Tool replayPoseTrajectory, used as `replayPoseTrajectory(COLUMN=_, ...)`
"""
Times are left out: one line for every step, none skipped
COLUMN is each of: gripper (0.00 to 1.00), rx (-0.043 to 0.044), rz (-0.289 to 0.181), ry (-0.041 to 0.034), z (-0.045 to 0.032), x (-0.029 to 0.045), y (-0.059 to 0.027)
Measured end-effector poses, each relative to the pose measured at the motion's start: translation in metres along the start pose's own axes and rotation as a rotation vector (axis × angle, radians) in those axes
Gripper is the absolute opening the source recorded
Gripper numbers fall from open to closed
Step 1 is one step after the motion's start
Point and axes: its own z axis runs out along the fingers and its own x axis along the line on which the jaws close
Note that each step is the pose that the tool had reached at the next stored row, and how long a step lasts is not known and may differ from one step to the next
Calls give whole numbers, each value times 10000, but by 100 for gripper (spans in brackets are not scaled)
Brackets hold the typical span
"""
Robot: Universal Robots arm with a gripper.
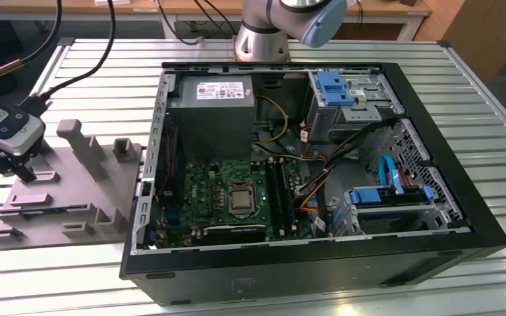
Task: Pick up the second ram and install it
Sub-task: 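Pick up the second ram and move it above second insertion slot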
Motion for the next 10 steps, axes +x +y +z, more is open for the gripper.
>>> replayPoseTrajectory(gripper=11, rx=-5, rz=-179, ry=8, z=5, x=0, y=0)
replayPoseTrajectory(gripper=11, rx=-9, rz=-359, ry=16, z=10, x=0, y=-1)
replayPoseTrajectory(gripper=11, rx=-14, rz=-539, ry=23, z=16, x=1, y=-1)
replayPoseTrajectory(gripper=11, rx=-18, rz=-718, ry=31, z=21, x=0, y=-1)
replayPoseTrajectory(gripper=11, rx=-23, rz=-898, ry=40, z=26, x=1, y=-1)
replayPoseTrajectory(gripper=11, rx=-27, rz=-1077, ry=47, z=31, x=1, y=-2)
replayPoseTrajectory(gripper=11, rx=-32, rz=-1274, ry=55, z=37, x=1, y=-2)
replayPoseTrajectory(gripper=11, rx=-37, rz=-1453, ry=63, z=42, x=1, y=-2)
replayPoseTrajectory(gripper=11, rx=-41, rz=-1633, ry=71, z=48, x=1, y=-2)
replayPoseTrajectory(gripper=11, rx=-46, rz=-1812, ry=78, z=54, x=1, y=-3)
